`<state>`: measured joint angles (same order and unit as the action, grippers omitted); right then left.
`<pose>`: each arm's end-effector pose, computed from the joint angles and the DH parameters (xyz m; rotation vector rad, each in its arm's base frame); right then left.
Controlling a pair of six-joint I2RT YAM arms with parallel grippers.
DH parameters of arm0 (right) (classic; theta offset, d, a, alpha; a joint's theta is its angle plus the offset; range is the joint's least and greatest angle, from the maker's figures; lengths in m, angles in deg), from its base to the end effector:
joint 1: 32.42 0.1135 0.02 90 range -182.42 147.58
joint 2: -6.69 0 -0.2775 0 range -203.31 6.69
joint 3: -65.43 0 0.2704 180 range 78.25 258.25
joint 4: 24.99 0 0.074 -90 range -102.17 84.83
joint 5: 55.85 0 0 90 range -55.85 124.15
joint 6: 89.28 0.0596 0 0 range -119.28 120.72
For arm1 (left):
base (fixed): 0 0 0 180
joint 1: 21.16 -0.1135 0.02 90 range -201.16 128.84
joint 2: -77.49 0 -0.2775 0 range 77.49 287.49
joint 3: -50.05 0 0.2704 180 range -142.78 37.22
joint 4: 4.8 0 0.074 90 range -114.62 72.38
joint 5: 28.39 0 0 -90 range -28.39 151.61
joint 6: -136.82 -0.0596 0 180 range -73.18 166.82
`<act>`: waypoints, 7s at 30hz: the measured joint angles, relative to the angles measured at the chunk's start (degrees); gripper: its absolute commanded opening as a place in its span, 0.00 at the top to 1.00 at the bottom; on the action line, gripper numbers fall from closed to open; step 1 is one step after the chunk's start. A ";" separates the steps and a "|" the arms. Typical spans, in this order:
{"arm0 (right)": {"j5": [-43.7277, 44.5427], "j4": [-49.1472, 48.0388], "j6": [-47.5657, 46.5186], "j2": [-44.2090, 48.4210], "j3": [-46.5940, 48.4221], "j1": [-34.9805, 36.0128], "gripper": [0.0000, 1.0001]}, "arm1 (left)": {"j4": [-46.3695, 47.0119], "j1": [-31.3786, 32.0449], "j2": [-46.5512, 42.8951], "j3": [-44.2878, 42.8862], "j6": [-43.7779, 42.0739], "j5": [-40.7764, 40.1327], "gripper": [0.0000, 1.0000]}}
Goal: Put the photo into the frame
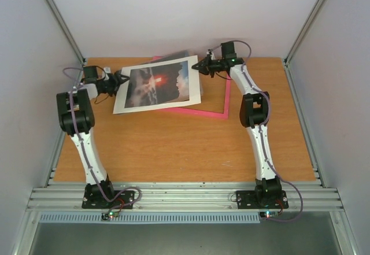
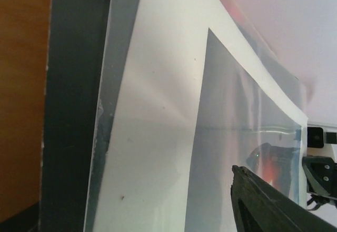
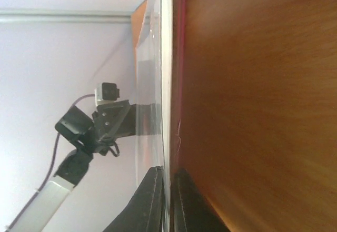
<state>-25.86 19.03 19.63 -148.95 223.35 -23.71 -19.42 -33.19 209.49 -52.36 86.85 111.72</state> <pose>0.6055 0.1450 0.1696 -0.3660 2.2101 1.4481 0.5193 0.0639 0.1080 -0.5948 2.2413 -1.2644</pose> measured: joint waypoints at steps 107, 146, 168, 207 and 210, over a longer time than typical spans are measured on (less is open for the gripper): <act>49.24 25.33 -88.35 36.06 -53.99 8.11 0.99 | -0.50 46.14 -34.34 42.36 -72.50 -74.62 0.14; 10.95 54.73 -66.66 60.37 -45.24 -2.19 0.99 | 8.68 47.60 -54.47 38.99 -101.09 -44.48 0.05; -1.33 59.23 -62.40 62.73 -45.86 -0.22 0.99 | 50.75 52.52 -39.17 38.21 -132.23 -45.88 0.49; 15.74 29.99 -38.27 63.47 -35.60 -38.62 0.01 | -35.19 43.12 -28.81 -22.86 -64.50 -67.32 1.00; 16.61 28.04 -36.65 66.82 -43.56 -39.39 0.02 | -45.57 41.07 -26.77 -22.80 -51.45 -65.09 0.99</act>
<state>-9.25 47.07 -17.02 -82.13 179.79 -63.10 -65.00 7.88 182.72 -75.15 35.40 46.63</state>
